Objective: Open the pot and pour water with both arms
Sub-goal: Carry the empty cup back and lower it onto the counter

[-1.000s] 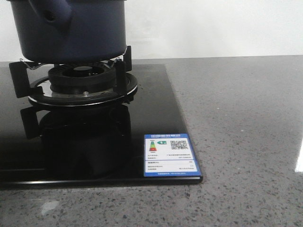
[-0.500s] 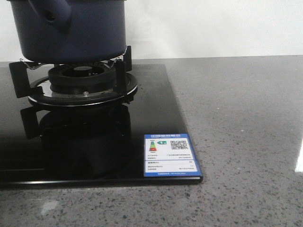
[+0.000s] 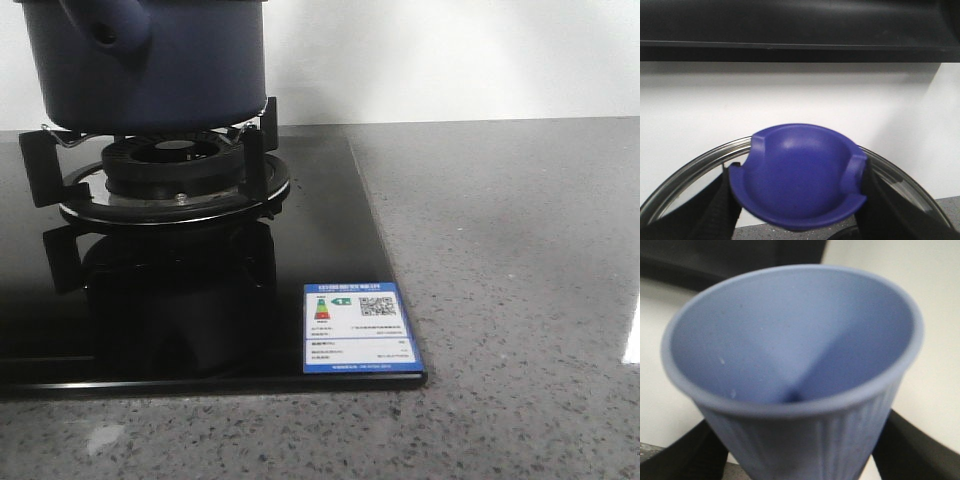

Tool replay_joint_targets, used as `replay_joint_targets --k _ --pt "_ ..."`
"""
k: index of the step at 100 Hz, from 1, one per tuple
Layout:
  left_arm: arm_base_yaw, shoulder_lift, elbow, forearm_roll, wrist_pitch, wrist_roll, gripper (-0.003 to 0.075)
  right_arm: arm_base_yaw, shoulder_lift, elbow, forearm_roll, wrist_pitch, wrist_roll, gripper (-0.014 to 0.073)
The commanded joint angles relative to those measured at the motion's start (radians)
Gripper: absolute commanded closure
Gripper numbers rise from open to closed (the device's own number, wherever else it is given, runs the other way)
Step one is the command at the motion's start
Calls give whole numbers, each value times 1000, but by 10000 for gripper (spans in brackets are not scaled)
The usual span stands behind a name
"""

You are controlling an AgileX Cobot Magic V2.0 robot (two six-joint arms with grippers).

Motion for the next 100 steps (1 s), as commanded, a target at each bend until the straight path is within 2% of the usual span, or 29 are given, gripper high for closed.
replay_joint_targets --k 1,16,27,45,64,74,83,92,100 --pt "2 -30 -37 4 -112 -4 332 -37 -95 38 -27 -94 59 254" --pt "2 -30 -37 4 -112 -4 332 -133 -196 209 -27 -226 163 254" --pt "2 -30 -37 4 -112 -4 332 -246 -271 329 -27 -317 252 254" --pt "2 -30 -37 4 -112 -4 332 -448 -382 525 -27 -465 259 254" --pt "2 -30 -37 4 -112 -4 332 -659 -439 700 -10 -699 256 254" --pt "2 -30 -37 4 -112 -4 332 -756 -429 762 22 -882 185 254" --pt "2 -30 -37 4 -112 -4 332 -818 -402 806 136 -1014 67 254" --pt "2 -30 -37 4 -112 -4 332 -837 -364 830 258 -1073 -26 254" --pt "2 -30 -37 4 -112 -4 332 -837 -322 830 263 -1084 -87 254"
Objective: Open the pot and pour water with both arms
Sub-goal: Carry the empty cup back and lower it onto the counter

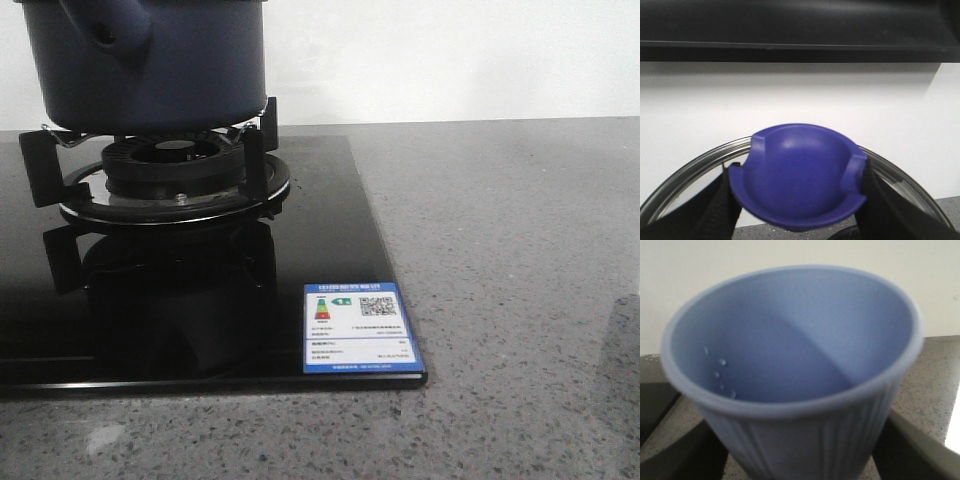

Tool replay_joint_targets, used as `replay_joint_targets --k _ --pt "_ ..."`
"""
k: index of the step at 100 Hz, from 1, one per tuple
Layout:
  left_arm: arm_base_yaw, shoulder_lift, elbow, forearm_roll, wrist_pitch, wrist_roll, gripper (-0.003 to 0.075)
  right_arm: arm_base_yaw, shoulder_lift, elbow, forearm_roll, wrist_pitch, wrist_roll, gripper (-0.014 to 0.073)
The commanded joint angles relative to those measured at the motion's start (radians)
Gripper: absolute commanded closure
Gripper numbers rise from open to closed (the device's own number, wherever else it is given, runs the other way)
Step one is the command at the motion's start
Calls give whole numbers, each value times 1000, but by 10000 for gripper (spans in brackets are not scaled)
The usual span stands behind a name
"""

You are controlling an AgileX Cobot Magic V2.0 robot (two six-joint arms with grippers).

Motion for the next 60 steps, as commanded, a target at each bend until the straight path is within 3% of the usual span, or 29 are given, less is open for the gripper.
replay_joint_targets --k 1,34,60 --pt "2 -30 -37 4 -112 -4 332 -10 25 -21 79 -83 -90 254" --pt "2 -30 -37 4 -112 -4 332 -10 220 -22 127 -256 -191 254" --pt "2 -30 -37 4 -112 -4 332 -10 331 -22 143 -381 -375 254"
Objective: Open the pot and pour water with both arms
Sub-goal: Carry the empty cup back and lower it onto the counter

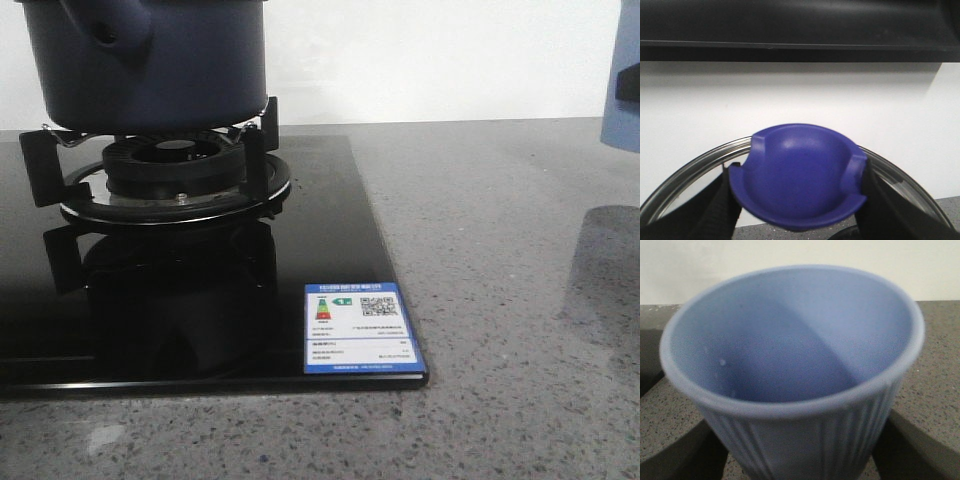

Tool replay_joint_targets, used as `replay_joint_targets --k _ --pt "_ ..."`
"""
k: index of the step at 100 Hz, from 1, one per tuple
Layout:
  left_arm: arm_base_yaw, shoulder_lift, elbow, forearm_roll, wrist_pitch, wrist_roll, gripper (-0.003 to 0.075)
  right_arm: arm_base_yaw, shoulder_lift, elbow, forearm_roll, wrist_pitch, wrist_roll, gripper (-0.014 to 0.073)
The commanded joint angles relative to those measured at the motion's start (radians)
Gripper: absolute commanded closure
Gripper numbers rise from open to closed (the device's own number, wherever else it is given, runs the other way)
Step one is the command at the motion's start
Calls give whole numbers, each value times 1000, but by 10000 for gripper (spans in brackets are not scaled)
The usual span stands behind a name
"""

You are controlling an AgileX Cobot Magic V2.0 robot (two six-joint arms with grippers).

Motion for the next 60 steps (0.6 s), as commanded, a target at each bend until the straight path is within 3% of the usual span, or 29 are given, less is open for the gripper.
replay_joint_targets --k 1,60 --pt "2 -30 -37 4 -112 -4 332 -6 -2 -24 60 -116 -79 254" --pt "2 -30 -37 5 -112 -4 332 -6 47 -24 72 -88 -217 254"
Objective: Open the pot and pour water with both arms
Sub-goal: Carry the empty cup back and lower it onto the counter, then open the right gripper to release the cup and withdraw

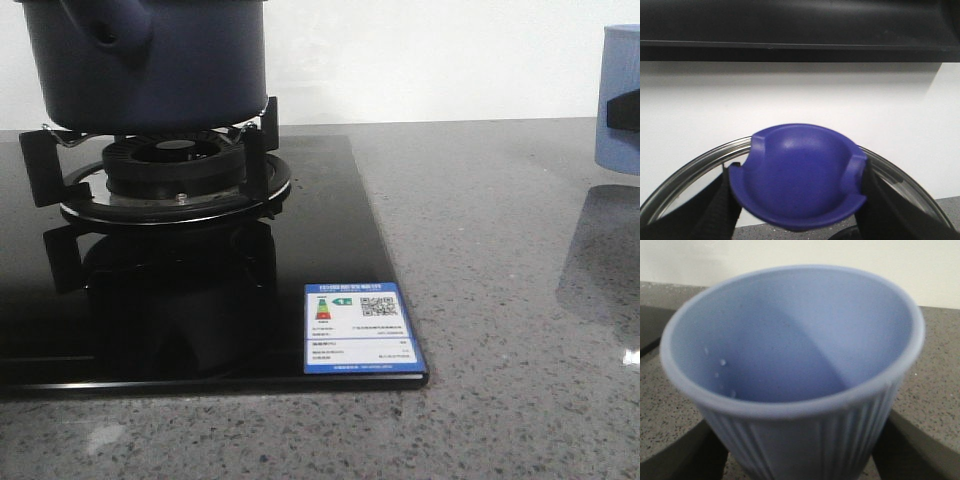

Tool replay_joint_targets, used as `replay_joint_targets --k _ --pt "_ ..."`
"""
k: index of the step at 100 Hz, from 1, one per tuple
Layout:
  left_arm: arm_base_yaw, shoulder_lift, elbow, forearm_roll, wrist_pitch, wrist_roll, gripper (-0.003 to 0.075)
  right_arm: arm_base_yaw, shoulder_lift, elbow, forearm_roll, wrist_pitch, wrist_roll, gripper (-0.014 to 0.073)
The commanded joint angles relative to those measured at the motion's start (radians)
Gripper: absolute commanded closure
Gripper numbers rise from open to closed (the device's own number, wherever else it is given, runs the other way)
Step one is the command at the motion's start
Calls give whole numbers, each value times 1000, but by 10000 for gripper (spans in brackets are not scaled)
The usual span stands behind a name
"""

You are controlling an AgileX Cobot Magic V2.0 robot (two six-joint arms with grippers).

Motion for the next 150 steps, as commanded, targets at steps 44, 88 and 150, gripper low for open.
replay_joint_targets --k 44,88,150 --pt "2 -30 -37 5 -112 -4 332 -6 -30 -24 -36 31 -24 254" --pt "2 -30 -37 5 -112 -4 332 -6 -30 -24 -30 -5 16 211" --pt "2 -30 -37 10 -112 -4 332 -6 -84 -24 -26 65 167 -9"
